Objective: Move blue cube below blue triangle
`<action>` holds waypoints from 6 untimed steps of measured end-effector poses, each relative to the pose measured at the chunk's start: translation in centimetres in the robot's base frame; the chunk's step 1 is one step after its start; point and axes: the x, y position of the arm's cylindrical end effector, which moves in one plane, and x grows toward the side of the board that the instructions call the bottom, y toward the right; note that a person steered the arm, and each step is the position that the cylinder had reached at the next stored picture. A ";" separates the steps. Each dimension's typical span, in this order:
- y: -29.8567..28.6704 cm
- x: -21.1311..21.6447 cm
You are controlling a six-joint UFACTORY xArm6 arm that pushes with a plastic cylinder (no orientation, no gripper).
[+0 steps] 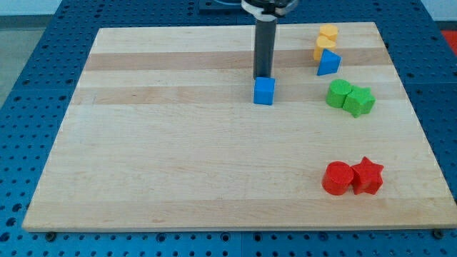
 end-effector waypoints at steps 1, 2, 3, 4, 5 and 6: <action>-1.9 1.7; -3.4 4.6; -4.0 4.8; -4.2 4.8; -2.9 4.8; -1.8 4.8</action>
